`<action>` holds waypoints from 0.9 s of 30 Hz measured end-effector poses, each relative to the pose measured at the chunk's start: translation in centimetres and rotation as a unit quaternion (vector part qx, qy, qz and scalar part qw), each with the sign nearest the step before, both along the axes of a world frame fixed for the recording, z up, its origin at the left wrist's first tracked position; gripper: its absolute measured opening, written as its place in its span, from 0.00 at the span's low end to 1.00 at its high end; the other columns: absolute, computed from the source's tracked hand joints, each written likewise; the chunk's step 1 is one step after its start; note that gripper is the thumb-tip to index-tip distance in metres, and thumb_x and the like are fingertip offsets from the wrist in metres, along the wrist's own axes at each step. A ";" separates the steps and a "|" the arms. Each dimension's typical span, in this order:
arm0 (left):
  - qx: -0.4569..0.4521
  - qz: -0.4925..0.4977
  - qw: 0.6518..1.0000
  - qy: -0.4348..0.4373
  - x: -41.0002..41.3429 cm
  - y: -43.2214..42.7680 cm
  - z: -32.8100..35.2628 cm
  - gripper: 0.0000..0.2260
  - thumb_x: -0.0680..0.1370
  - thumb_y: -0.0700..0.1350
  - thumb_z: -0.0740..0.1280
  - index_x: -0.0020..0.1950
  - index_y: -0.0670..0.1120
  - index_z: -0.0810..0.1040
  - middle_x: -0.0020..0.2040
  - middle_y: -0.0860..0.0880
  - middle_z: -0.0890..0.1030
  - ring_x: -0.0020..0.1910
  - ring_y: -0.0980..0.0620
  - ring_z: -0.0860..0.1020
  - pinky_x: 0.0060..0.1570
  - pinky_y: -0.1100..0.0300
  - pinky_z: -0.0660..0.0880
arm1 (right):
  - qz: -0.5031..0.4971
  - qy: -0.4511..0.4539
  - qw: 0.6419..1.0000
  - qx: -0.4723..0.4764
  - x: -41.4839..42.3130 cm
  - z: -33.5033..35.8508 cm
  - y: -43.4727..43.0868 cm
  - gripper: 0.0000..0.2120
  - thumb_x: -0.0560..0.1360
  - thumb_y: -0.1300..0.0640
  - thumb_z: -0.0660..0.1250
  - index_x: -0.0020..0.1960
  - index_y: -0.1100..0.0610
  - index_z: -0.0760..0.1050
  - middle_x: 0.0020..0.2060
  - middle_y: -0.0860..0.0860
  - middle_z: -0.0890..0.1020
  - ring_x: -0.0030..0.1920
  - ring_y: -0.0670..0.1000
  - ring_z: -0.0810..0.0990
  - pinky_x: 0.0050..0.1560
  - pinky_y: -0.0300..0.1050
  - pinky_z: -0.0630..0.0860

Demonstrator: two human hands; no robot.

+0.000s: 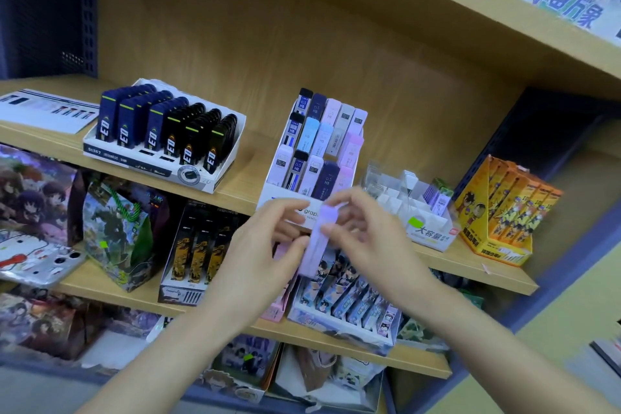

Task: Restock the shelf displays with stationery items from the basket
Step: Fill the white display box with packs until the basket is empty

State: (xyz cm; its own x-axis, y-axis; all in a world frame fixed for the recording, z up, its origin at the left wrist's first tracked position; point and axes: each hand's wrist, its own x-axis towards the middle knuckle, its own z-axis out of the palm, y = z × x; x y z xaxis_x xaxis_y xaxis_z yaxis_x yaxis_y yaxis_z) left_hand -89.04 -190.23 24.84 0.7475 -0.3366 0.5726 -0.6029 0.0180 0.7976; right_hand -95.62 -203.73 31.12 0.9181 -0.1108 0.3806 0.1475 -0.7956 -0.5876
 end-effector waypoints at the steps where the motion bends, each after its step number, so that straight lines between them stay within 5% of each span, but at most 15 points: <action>1: 0.036 0.017 0.999 -0.032 0.4 0.0 0.4 0.16 0.77 0.41 0.67 0.58 0.59 0.72 0.51 0.63 0.74 0.51 0.67 0.73 0.52 0.75 0.67 | -0.014 -0.036 0.999 -0.014 0.5 0.7 -0.4 0.09 0.76 0.58 0.67 0.49 0.45 0.69 0.39 0.45 0.78 0.40 0.41 0.78 0.43 0.33 0.75; 6: 0.226 0.108 0.951 -0.182 3.7 -0.4 2.0 0.18 0.80 0.48 0.60 0.70 0.50 0.67 0.59 0.53 0.67 0.61 0.55 0.62 0.60 0.61 0.59 | -0.076 -0.146 0.986 -0.020 4.5 3.7 -2.0 0.06 0.77 0.60 0.66 0.50 0.54 0.69 0.42 0.45 0.77 0.43 0.46 0.79 0.43 0.31 0.74; 10: 0.323 0.128 0.900 -0.262 5.1 -0.8 1.4 0.16 0.76 0.48 0.58 0.60 0.45 0.76 0.52 0.48 0.75 0.54 0.48 0.71 0.52 0.58 0.64 | -0.073 -0.114 0.990 -0.039 7.0 3.6 -2.4 0.05 0.76 0.60 0.67 0.49 0.56 0.70 0.41 0.48 0.78 0.38 0.42 0.75 0.41 0.27 0.71; 14: 0.342 0.147 0.878 -0.301 5.5 -0.7 0.5 0.19 0.73 0.49 0.55 0.57 0.45 0.77 0.49 0.49 0.76 0.49 0.48 0.74 0.46 0.58 0.62 | -0.058 -0.079 0.990 -0.100 8.4 3.0 -2.5 0.05 0.75 0.59 0.69 0.47 0.55 0.73 0.36 0.42 0.76 0.36 0.38 0.74 0.40 0.30 0.72; 19: 0.346 0.143 0.878 -0.297 5.4 -0.6 0.4 0.20 0.73 0.49 0.55 0.59 0.45 0.77 0.51 0.49 0.76 0.50 0.50 0.73 0.46 0.56 0.72 | -0.050 -0.062 0.978 -0.194 8.9 3.7 -2.8 0.06 0.75 0.57 0.69 0.50 0.56 0.75 0.39 0.47 0.77 0.45 0.47 0.74 0.48 0.41 0.72; 24: 0.343 0.141 0.876 -0.308 5.4 -0.5 0.3 0.18 0.72 0.43 0.68 0.61 0.43 0.76 0.52 0.48 0.76 0.51 0.47 0.75 0.47 0.53 0.75 | -0.061 -0.082 0.961 -0.256 9.4 2.4 -3.3 0.09 0.72 0.54 0.72 0.51 0.55 0.77 0.44 0.46 0.71 0.48 0.46 0.67 0.51 0.39 0.65; 27: 0.353 0.146 0.870 -0.311 5.4 -0.5 0.3 0.18 0.72 0.44 0.65 0.62 0.43 0.75 0.53 0.47 0.76 0.52 0.46 0.75 0.47 0.52 0.75 | -0.065 -0.106 0.957 -0.262 9.3 1.7 -3.2 0.14 0.73 0.56 0.71 0.57 0.55 0.74 0.47 0.45 0.69 0.52 0.49 0.71 0.55 0.42 0.69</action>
